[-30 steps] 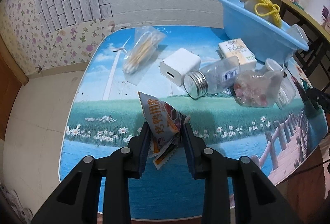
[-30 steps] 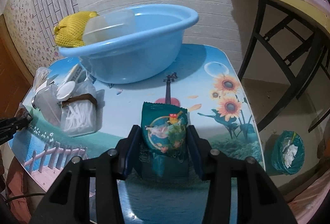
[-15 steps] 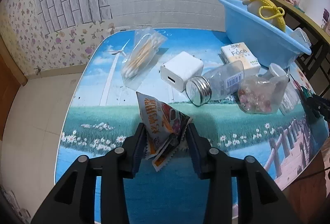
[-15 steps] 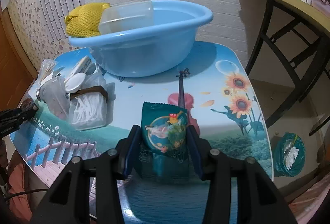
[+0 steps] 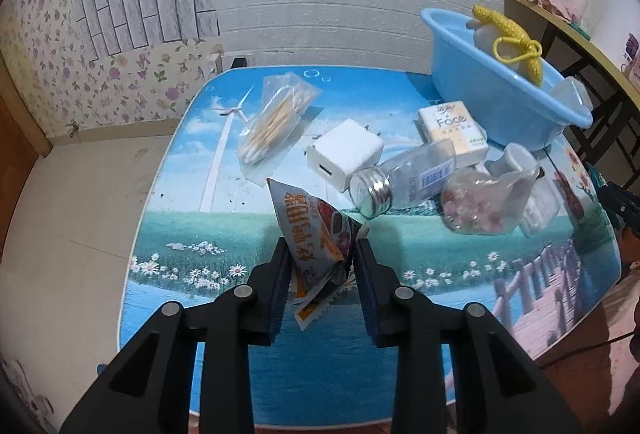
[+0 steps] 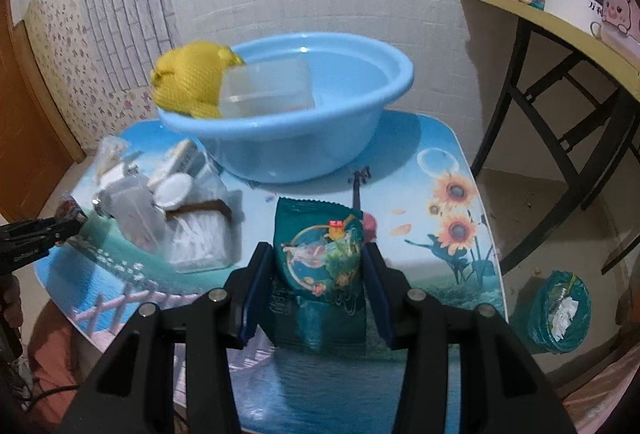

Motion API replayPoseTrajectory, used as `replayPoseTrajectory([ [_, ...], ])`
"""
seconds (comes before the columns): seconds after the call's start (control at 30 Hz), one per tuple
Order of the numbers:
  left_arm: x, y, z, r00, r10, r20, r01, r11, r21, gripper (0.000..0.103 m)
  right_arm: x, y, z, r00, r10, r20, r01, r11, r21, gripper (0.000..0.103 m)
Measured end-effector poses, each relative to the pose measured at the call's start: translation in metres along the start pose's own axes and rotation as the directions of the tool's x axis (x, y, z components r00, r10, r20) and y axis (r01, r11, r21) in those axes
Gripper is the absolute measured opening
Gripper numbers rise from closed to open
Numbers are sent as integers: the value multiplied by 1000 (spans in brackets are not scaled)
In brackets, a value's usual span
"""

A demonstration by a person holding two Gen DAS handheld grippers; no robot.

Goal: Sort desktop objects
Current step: 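Lift the snack bag with the left gripper while the right gripper grasps the green packet, then carry the snack bag and green packet over the basin and release both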

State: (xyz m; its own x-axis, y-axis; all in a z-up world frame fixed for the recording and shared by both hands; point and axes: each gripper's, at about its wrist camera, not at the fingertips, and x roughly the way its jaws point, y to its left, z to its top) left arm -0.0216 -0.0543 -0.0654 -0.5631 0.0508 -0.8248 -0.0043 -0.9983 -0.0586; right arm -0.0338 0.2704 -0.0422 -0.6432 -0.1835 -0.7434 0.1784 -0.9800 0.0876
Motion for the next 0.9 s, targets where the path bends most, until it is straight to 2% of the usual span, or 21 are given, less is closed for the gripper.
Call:
replayPoseTrajectory([
  [0.47,-58,-39,41,989,-68,132,60,996,67,30,-39,2,23,993,45,107,-45,999,-2,45],
  [0.73,-62,-76,76,976,-134,173,114,986,125,30,-38,4,48,985,67,161,-66,998,-11,45],
  [0.9,-49,-106,101,973,-159,166,128,974,185,30,-29,3,69,979,81,189,-78,997,-25,45],
])
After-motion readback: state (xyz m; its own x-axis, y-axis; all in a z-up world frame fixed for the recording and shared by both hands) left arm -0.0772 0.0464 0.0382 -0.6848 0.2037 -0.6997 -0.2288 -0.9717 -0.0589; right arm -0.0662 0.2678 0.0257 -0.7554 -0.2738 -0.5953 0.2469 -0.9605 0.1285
